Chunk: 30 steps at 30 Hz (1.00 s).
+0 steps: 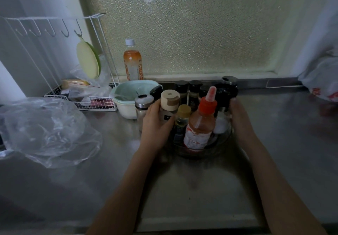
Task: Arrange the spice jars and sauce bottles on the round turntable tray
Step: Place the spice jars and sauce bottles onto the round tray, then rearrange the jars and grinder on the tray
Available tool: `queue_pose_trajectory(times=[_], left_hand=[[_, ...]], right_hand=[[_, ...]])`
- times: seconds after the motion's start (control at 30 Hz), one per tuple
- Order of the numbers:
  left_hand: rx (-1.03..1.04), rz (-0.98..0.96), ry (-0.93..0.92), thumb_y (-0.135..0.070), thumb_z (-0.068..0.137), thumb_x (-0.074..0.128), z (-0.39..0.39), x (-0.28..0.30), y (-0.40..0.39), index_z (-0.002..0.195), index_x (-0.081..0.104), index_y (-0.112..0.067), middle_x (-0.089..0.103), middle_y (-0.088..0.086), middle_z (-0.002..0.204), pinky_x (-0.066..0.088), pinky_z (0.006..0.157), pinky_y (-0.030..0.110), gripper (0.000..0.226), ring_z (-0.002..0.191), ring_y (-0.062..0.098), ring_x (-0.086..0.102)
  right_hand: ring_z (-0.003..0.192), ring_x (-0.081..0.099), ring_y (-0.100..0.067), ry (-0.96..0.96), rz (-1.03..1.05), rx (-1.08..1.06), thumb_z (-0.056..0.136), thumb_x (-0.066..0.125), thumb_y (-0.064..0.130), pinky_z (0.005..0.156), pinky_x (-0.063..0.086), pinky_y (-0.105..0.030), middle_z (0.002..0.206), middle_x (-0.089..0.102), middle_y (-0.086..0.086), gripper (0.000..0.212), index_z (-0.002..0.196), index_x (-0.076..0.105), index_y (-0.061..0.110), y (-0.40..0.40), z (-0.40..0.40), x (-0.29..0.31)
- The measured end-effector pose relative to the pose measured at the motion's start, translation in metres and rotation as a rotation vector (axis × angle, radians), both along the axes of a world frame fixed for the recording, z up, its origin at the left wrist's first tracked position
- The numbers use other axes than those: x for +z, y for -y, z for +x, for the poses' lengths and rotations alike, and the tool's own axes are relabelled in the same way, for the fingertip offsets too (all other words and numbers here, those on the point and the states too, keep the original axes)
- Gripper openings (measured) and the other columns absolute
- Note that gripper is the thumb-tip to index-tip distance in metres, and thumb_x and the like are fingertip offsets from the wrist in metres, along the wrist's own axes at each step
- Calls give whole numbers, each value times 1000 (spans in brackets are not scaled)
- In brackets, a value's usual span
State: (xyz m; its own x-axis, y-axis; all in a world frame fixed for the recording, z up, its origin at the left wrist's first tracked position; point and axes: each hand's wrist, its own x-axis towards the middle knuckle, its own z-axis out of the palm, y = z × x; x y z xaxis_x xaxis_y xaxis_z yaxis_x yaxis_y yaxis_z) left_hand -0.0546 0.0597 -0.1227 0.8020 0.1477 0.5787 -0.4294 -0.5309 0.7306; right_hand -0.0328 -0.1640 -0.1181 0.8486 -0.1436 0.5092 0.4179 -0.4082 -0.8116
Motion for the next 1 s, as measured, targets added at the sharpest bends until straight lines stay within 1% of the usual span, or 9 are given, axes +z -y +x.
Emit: queue_pose_trajectory(times=[0.17, 0.27, 0.37, 0.43, 0.5, 0.63, 0.77, 0.87, 1.0], left_hand=[[32, 99, -19, -44, 84, 52, -7, 2, -4, 118, 58, -20, 70, -2, 104, 52, 81, 30, 42, 96, 13, 63], [236, 175, 25, -46, 89, 43, -18, 8, -8, 89, 68, -18, 70, 3, 73, 52, 60, 34, 37, 66, 18, 64], [425, 76, 133, -42, 87, 42, -30, 16, -12, 76, 65, -10, 65, 9, 70, 49, 55, 35, 41, 63, 26, 60], [515, 40, 162, -39, 82, 53, -27, 16, -17, 101, 61, -6, 63, 16, 97, 46, 72, 34, 39, 89, 31, 59], [528, 7, 84, -41, 76, 61, -17, 12, -22, 118, 51, -1, 53, 24, 114, 42, 86, 40, 59, 106, 38, 50], [394, -48, -97, -29, 77, 75, -2, -1, -23, 133, 38, 2, 42, 26, 130, 35, 95, 36, 74, 119, 39, 42], [362, -152, -102, -28, 75, 76, 2, -5, -27, 131, 43, -3, 48, 16, 129, 34, 91, 25, 69, 118, 28, 47], [386, -206, -55, -32, 72, 77, -2, -1, -25, 125, 50, -9, 53, 9, 122, 45, 94, 38, 64, 112, 23, 51], [458, -328, 104, -45, 67, 71, -15, 13, -22, 113, 55, -16, 51, -7, 107, 51, 85, 46, 57, 102, 19, 56]], right_hand=[[81, 57, -7, -189, 304, -71, 100, 28, 44, 78, 46, -26, 85, 61, 9, 38, 82, 59, 32, -3, 1, 5], [65, 46, 0, -128, 223, -111, 102, 34, 25, 57, 38, -8, 71, 53, 8, 37, 69, 50, 21, -2, -5, 5], [59, 38, -5, -28, 147, -244, 98, 41, 17, 54, 33, -18, 63, 44, 3, 33, 65, 40, 20, 6, -3, 6], [74, 53, -17, 43, 100, -366, 90, 54, 22, 70, 46, -32, 80, 55, -3, 12, 80, 52, 16, 15, 10, 9], [109, 54, -30, 27, 32, -457, 79, 66, 31, 96, 43, -47, 115, 58, -13, 44, 114, 54, 8, 24, 27, 14], [139, 32, -27, -117, -49, -337, 72, 76, 34, 114, 27, -41, 151, 35, -14, 92, 147, 26, 16, 34, 57, 21], [126, 49, -27, -218, 5, -188, 80, 68, 20, 93, 36, -26, 140, 49, -12, 75, 144, 30, 21, 32, 74, 15], [116, 56, -28, -169, 15, -188, 83, 64, 11, 84, 36, -24, 129, 57, -14, 60, 137, 37, 13, 31, 76, 14], [100, 54, -19, -102, 30, -175, 70, 64, 24, 71, 38, -11, 115, 56, -9, 71, 135, 37, 9, 30, 77, 20]])
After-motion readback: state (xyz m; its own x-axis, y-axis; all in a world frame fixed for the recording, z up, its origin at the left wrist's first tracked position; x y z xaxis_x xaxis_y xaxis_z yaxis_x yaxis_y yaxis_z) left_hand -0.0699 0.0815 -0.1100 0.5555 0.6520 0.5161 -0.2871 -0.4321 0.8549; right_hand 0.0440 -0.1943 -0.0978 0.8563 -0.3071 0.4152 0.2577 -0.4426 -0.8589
